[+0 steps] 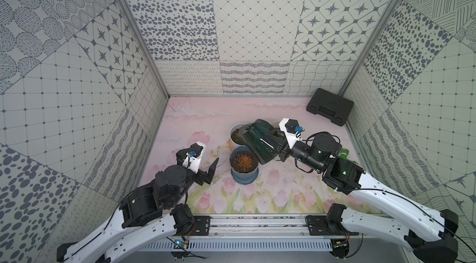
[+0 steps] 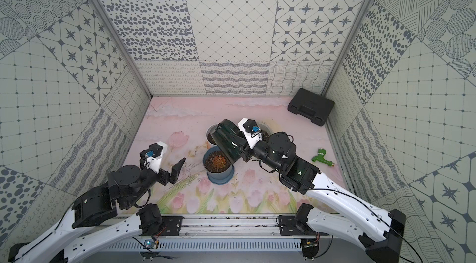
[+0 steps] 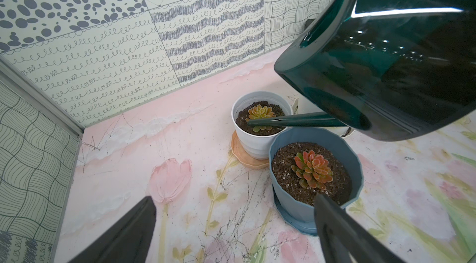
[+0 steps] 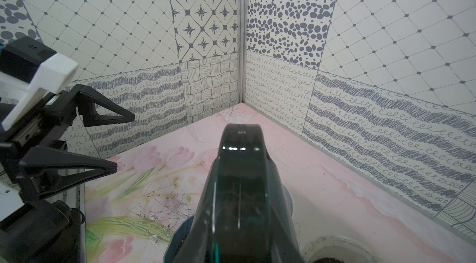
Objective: Water the succulent around the soil edge
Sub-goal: Water the soil of the potted plant with water.
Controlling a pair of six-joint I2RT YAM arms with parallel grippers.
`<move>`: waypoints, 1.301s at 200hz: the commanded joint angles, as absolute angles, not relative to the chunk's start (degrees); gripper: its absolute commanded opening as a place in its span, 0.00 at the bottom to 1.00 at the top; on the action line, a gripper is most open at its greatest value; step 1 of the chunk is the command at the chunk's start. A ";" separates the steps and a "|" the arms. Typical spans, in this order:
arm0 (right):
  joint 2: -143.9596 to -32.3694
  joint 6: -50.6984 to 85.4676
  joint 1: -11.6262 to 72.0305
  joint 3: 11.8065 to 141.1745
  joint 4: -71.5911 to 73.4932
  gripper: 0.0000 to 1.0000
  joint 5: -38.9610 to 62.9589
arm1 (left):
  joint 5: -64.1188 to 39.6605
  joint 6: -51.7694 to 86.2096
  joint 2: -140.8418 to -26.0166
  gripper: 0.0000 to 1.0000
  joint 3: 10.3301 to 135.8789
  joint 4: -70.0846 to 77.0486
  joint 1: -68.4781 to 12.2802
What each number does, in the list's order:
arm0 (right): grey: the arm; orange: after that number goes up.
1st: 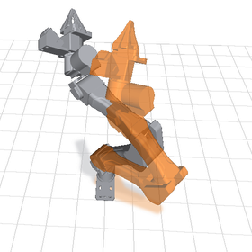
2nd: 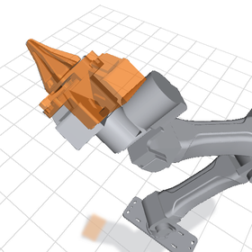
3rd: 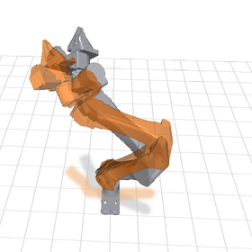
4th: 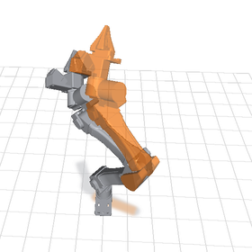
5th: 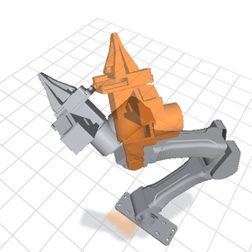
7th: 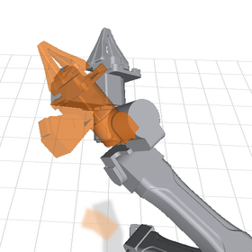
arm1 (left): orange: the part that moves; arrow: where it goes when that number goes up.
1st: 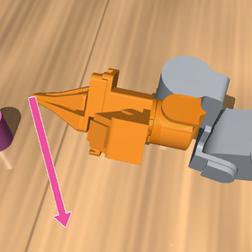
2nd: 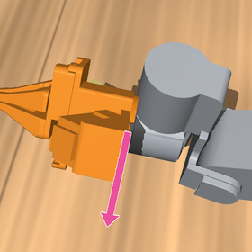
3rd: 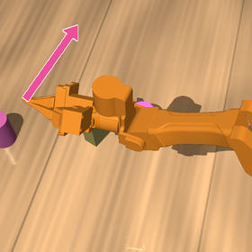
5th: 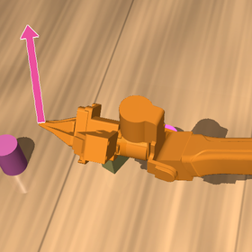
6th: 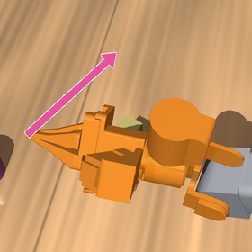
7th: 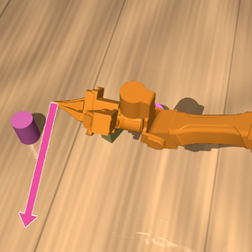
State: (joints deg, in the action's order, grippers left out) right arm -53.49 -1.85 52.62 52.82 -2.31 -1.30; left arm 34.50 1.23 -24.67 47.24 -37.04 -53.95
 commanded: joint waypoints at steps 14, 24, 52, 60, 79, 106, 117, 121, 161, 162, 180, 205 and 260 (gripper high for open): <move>-51.28 -1.40 52.41 56.36 1.10 0.00 -0.45 | 34.28 0.23 -24.57 0.98 47.40 -35.51 -53.97; -51.20 -1.56 52.45 56.68 0.52 0.00 -0.31 | 34.19 0.21 -24.56 0.99 47.37 -35.51 -53.92; -50.81 -1.75 52.41 57.59 -1.44 0.00 -0.07 | 32.86 0.35 -24.04 0.99 47.35 -35.32 -53.91; -50.71 -1.83 52.39 57.81 -1.94 0.00 0.00 | 32.41 0.27 -23.83 0.99 47.26 -35.14 -53.92; -50.54 -2.11 52.42 58.35 -3.11 0.00 0.10 | 31.75 0.18 -23.31 0.99 47.05 -34.83 -53.90; -50.32 -2.54 52.44 59.21 -4.92 0.00 0.18 | 31.59 0.23 -23.19 0.99 47.07 -34.80 -53.91; -50.18 -2.76 52.47 59.49 -5.56 0.00 0.04 | 31.56 0.24 -23.15 0.99 47.08 -34.80 -53.92; -50.10 -2.88 52.40 59.50 -5.76 0.00 0.00 | 31.55 0.18 -23.19 0.98 47.04 -34.76 -53.89; -49.35 -3.52 52.40 59.86 -7.54 0.00 -0.51 | 31.55 0.18 -23.19 0.99 47.04 -34.79 -53.90; -49.33 -3.56 52.39 59.86 -7.60 0.00 -0.47 | 31.55 0.22 -23.20 0.99 47.07 -34.80 -53.93; -48.96 -3.74 52.40 59.99 -8.24 0.00 -0.68 | 31.52 0.18 -23.17 0.98 47.02 -34.80 -53.96; -48.10 -3.98 52.46 59.97 -8.71 0.00 -0.91 | 31.61 0.24 -23.12 0.99 47.03 -34.80 -53.95; -47.36 -4.67 52.45 60.88 -10.96 0.00 -1.72 | 31.68 0.22 -23.24 0.99 47.07 -34.75 -53.95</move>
State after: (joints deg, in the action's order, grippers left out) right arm -48.73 -3.68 52.62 57.74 -14.83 -0.78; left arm 31.92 0.86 -23.40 47.24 -36.99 -53.95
